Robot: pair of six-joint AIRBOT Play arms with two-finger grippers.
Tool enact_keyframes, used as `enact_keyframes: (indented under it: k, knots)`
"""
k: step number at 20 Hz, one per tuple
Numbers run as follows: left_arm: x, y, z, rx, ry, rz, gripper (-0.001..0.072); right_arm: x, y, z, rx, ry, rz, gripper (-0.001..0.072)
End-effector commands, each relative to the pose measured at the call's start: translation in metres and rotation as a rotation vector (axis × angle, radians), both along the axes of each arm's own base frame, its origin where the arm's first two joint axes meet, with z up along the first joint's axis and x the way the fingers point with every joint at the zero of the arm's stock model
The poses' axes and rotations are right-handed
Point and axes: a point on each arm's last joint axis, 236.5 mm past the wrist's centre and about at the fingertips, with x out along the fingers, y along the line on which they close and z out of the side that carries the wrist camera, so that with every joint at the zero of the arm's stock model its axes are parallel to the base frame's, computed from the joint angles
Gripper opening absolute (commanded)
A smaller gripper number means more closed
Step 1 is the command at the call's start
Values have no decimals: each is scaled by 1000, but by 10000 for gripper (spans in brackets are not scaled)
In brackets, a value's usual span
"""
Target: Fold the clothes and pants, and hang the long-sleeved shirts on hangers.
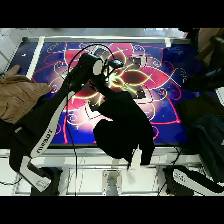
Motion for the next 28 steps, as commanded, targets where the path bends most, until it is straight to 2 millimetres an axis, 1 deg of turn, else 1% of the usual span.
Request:
enact_keyframes:
  k: [1,2,3,4,5,6,7,8,9,11,12,13,14,15,17,18,19,21,23,24,26,27,28]
  knots:
    - [28,50,4,67,-49,144,708,-9,16,-52,71,97,46,555]
    - [29,52,5,-2,-7,182,708,-14,29,-70,132,132,64,555]
    - [27,47,3,-90,47,202,708,-19,44,-87,202,159,79,555]
    - [23,31,2,-225,119,219,708,-23,60,-106,276,176,96,556]
    - [19,10,4,-370,186,228,708,-29,71,-124,328,190,109,556]
    - [15,-15,12,-522,238,202,707,-33,76,-140,350,196,110,556]
    - [9,-34,17,-617,280,181,707,-35,76,-157,349,200,95,557]
    - [0,-45,15,-643,316,155,706,-37,74,-170,344,204,75,556]
    - [-15,-52,5,-611,357,110,706,-42,74,-179,342,220,68,556]
    - [-55,-59,-19,-501,448,-33,705,-57,77,-189,348,257,104,556]
    - [-79,-63,-31,-445,515,-95,704,-63,79,-193,353,276,109,556]
    - [-101,-66,-41,-400,569,-144,680,-67,80,-195,356,290,116,556]
    - [-116,-68,-53,-359,597,-162,584,-69,80,-196,354,296,119,556]
    - [-128,-63,-68,-294,614,-175,495,-69,79,-196,350,295,119,556]
    - [-158,-40,-100,-126,672,-203,483,-68,76,-198,333,289,124,556]
    - [-170,-34,-109,-86,704,-205,483,-68,74,-199,322,282,139,556]
    - [-178,-33,-116,-72,722,-205,483,-66,73,-200,314,272,138,556]
    - [-181,-39,-123,-68,714,-165,483,-57,70,-201,302,241,122,556]
    - [-180,-43,-119,-81,706,-144,483,-53,68,-202,295,225,114,556]
    - [-181,-47,-114,-104,708,-144,483,-53,68,-202,294,224,114,556]
    - [-173,-52,-101,-159,671,-131,483,-53,68,-202,295,224,114,556]
    - [-167,-52,-92,-179,641,-123,483,-53,68,-202,295,224,113,556]
    - [-162,-51,-80,-205,612,-116,483,-53,68,-202,296,226,113,556]
